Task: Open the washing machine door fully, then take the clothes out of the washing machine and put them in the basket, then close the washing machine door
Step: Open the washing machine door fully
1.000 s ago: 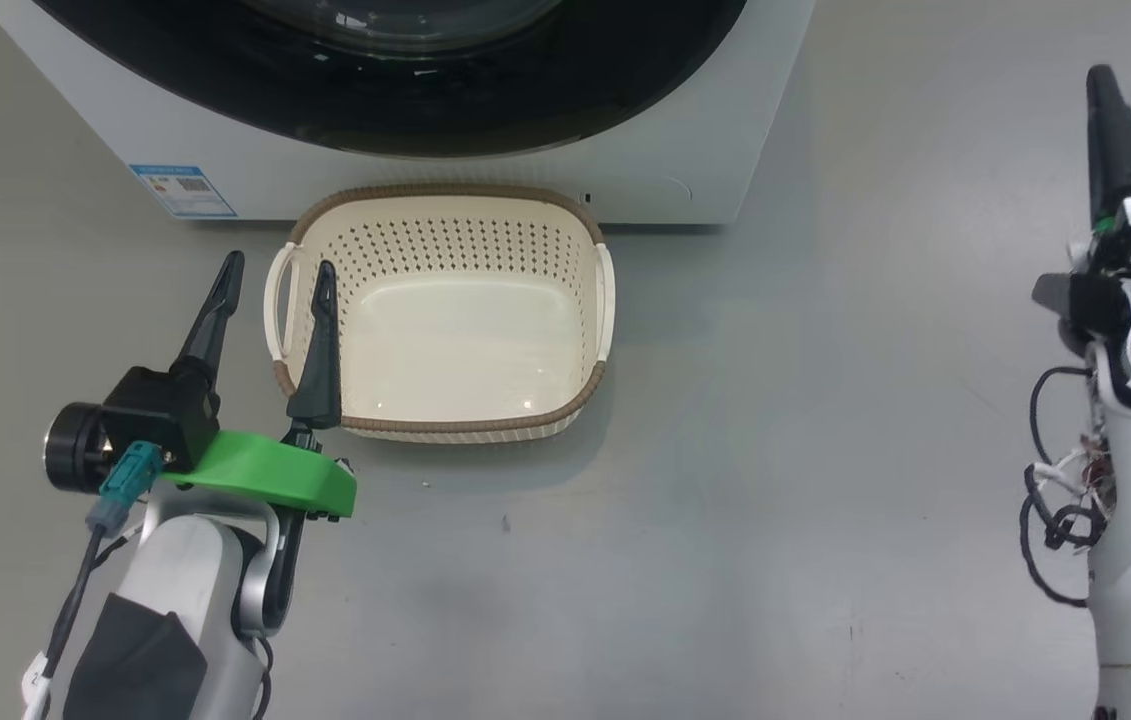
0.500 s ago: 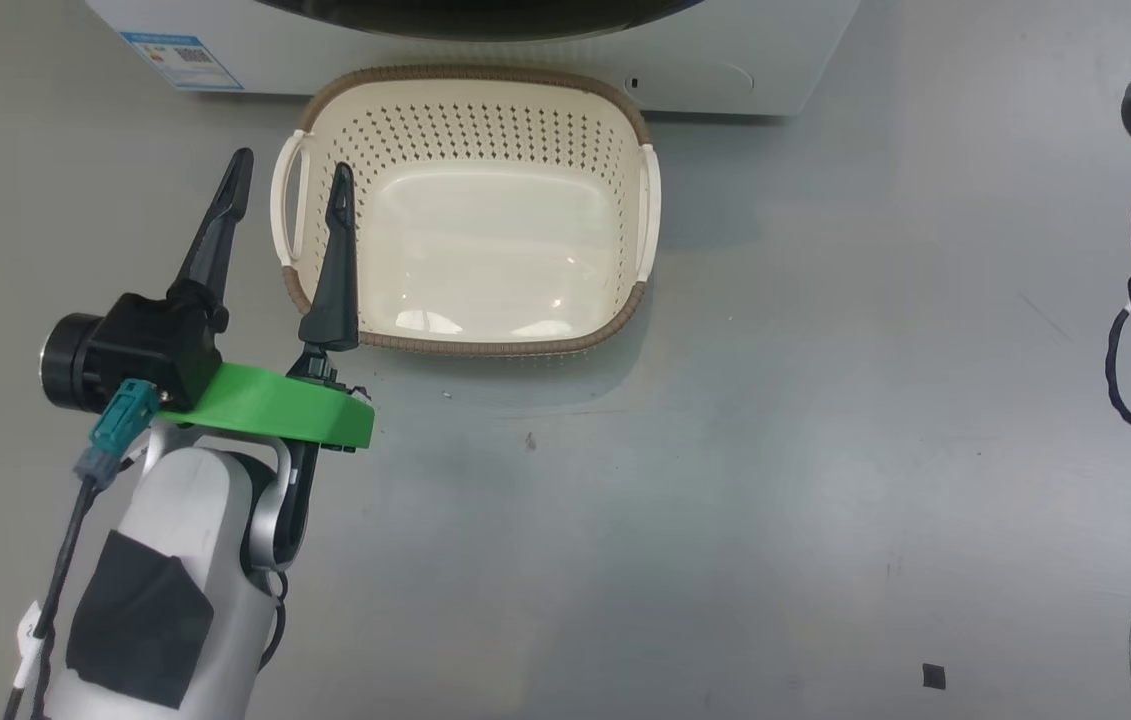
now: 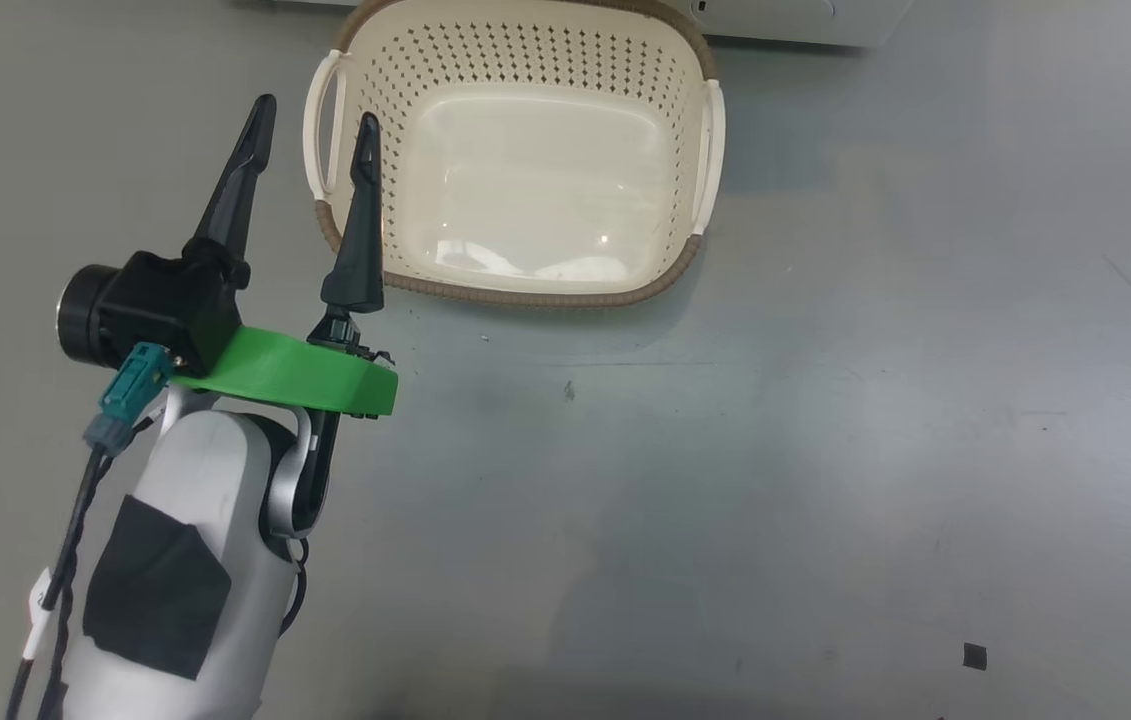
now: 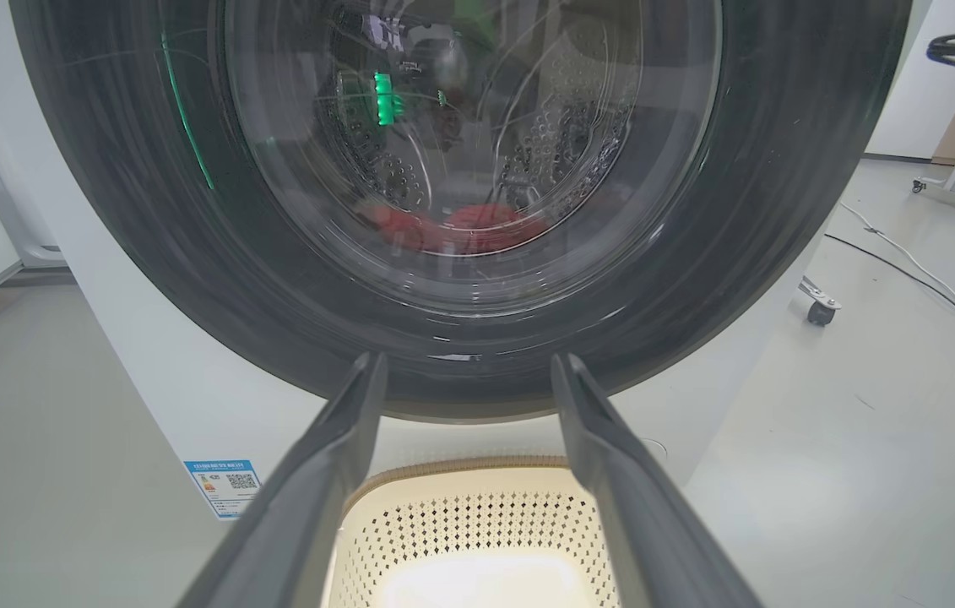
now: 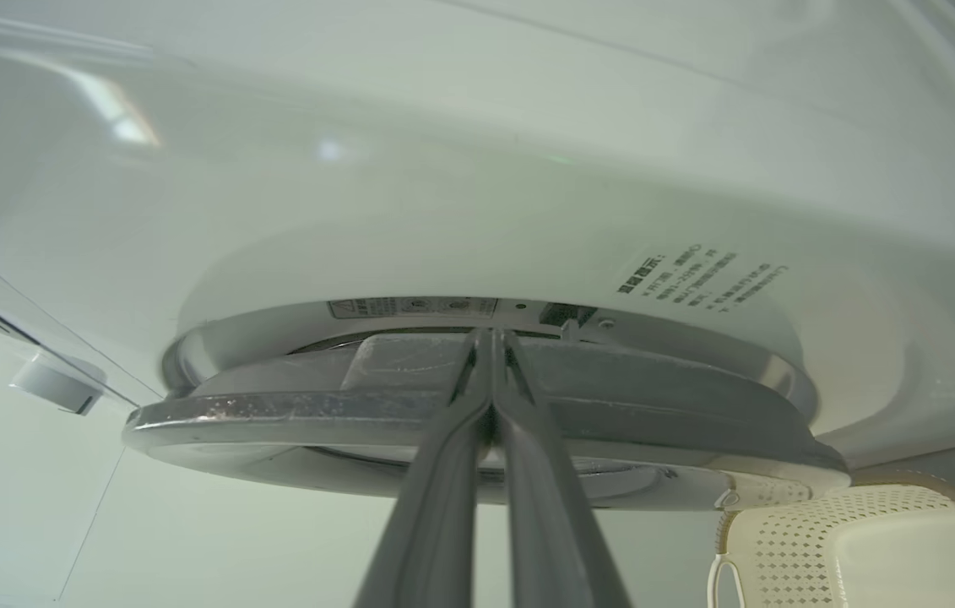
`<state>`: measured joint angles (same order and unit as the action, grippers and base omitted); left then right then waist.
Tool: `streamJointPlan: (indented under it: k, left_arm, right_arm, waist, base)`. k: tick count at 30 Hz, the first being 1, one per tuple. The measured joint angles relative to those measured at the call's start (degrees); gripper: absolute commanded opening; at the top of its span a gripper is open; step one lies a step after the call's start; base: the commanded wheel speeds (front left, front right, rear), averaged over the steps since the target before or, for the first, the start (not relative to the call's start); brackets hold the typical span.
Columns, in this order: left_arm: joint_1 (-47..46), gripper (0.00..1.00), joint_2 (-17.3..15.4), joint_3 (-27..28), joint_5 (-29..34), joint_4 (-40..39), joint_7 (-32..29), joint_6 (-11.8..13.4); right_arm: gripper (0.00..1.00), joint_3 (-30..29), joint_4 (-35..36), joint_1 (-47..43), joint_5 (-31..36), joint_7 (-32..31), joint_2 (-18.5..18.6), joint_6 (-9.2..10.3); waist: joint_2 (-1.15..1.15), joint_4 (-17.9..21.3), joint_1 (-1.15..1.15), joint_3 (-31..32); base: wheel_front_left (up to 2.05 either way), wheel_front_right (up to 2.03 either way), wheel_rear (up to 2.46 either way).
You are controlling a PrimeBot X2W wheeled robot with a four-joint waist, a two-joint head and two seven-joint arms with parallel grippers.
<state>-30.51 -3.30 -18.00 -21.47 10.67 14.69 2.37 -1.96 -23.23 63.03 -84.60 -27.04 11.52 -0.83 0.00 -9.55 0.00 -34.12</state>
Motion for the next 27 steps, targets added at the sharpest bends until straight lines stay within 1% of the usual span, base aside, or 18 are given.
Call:
streamJointPlan:
  k: [4,8,9,15,21,27]
  left_arm:
    - [-0.5,1.0,0.4,-0.2,0.2,0.0,0.0,-0.2]
    - [-0.6,1.0,0.6,-0.3,0.4,0.2,0.0,-0.5]
    - [-0.6,1.0,0.6,-0.3,0.4,0.2,0.0,-0.6]
    - [-1.2,1.0,1.0,-0.4,0.4,0.4,0.0,-0.8]
    - [-1.4,1.0,1.2,0.3,0.4,0.5,0.0,-0.9]
    - [-1.4,1.0,1.4,0.6,0.5,0.9,0.0,-1.1]
  right_arm:
    - [0.0,0.8,-1.5,2.6,0.2,-1.0,0.3,0.51]
    - [0.0,1.3,-3.2,4.5,0.3,-1.7,0.3,0.6]
    - [0.0,1.5,-3.4,5.1,0.3,-2.0,0.3,1.01]
    - [0.0,2.2,-5.6,8.1,0.5,-2.7,0.3,1.35]
    - [0.0,2.3,-7.6,9.7,0.0,-4.0,0.5,1.33]
    - [0.0,2.1,-9.2,10.5,-1.2,-5.9,1.0,0.89]
  waist:
    - [0.0,-1.1,0.0,-0.8]
    - [0.0,-2.1,0.0,-1.4]
    - [0.0,-2.4,0.0,-1.5]
    - [0.0,-3.5,0.0,-2.2]
    - [0.0,-4.1,0.0,-2.4]
    - [0.0,-4.4,0.0,-2.2]
  base:
    - [0.0,0.0,0.0]
    - [0.0,0.0,0.0]
    - [0.0,0.0,0.0]
    - [0.0,0.0,0.0]
    - [0.0,0.0,0.0]
    - [0.0,0.0,0.0]
